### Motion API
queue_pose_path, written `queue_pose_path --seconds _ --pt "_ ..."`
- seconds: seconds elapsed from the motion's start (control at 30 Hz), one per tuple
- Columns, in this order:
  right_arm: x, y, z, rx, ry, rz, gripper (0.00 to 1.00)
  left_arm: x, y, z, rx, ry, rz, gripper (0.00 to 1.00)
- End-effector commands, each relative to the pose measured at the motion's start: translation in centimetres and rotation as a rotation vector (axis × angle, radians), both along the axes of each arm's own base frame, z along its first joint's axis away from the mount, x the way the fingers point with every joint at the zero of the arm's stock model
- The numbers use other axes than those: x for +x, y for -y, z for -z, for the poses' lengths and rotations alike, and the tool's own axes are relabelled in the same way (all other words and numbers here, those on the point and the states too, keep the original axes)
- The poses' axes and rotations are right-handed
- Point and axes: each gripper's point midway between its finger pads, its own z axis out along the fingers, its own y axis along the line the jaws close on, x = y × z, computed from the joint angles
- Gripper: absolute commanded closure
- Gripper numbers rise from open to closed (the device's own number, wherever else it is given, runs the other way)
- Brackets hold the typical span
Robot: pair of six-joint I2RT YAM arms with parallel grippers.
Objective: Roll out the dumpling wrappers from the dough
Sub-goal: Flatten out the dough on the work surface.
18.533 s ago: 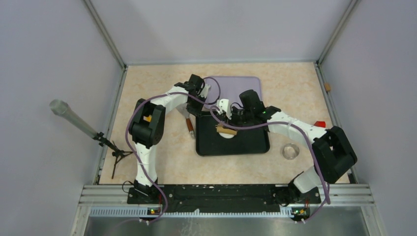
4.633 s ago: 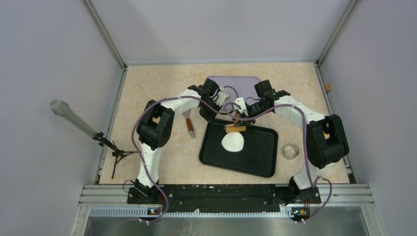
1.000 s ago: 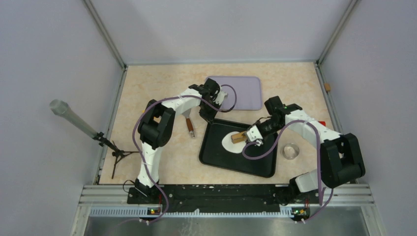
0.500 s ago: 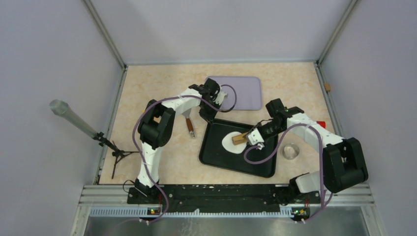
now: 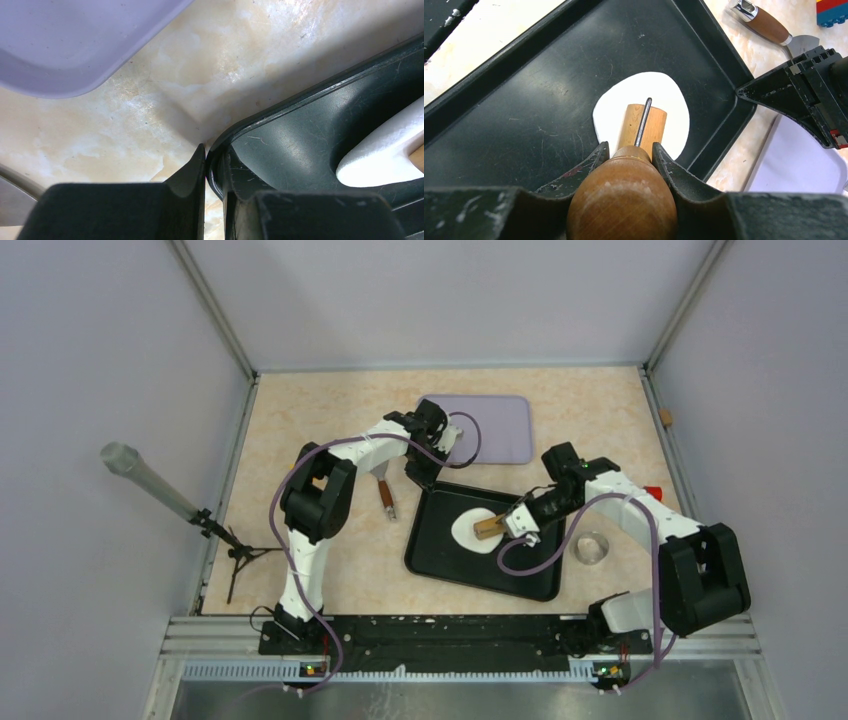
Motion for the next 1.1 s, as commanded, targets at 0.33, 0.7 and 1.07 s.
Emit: queue_pose_path --seconds 0.33,0.7,1.07 --pt "-11.82 7.12 3.32 -0.408 -0.573 0.033 1.0 3.33 -3.94 1.91 0.13 0.078 -0.113 1.0" --pt "-11.88 6.99 3.21 -0.399 -0.576 0.03 1.0 3.35 -3.91 1.92 0.13 0.078 -0.113 1.0" --pt "-12.01 6.81 2.99 -0.386 -0.58 0.026 1.0 3.31 -3.87 1.89 0.128 0.077 -0.112 1.0"
